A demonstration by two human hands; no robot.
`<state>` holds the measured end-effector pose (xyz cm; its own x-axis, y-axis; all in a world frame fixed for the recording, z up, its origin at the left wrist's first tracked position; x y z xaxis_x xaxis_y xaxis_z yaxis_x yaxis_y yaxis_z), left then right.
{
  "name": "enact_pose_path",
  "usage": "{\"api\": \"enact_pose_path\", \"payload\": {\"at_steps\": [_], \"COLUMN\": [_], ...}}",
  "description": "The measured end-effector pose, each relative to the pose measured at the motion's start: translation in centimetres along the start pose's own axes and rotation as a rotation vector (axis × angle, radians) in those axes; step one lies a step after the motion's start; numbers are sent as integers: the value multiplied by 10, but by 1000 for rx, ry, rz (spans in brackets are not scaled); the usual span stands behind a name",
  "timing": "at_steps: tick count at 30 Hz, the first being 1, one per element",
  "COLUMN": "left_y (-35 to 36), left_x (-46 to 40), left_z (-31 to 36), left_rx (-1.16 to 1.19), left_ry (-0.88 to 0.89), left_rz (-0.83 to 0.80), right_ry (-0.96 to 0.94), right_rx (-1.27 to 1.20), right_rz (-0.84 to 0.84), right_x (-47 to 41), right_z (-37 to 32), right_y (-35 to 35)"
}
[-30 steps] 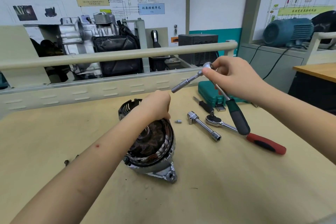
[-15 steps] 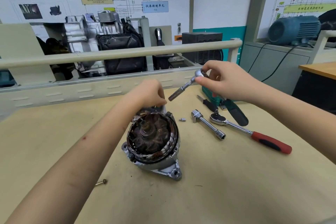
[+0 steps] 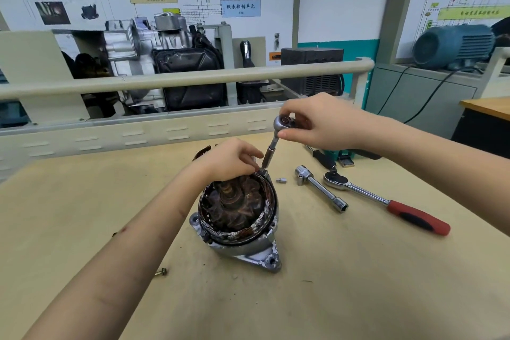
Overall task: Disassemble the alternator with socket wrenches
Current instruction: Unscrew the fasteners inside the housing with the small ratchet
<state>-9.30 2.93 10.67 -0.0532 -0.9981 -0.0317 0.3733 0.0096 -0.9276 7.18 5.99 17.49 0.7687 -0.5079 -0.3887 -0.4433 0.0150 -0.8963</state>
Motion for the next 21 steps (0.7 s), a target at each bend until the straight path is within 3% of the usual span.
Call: {"api": "enact_pose_path", "payload": {"at_steps": [11, 21], "left_y": [1, 3], "left_x": [-1, -2], "left_z": [-2, -3], "left_rx": [67, 107], "left_ry": [1, 35], "left_rz": [-4, 8], "right_ry": [-41, -259], "right_rx": [59, 306], "right_rz": [-59, -356], "right_x": [-9, -33], "right_z": [-11, -40], "right_y": [0, -1]}}
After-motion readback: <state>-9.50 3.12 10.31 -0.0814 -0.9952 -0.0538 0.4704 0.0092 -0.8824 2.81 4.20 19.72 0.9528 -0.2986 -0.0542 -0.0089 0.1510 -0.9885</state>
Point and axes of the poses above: each hand's wrist, its own x-axis away from the middle knuckle, its own y-axis out of the palm, z = x × y, the point moved 3 cm from there along -x, towards the middle knuckle, and after that the axes turned 13 degrees about -x, right-handed, at the moved point
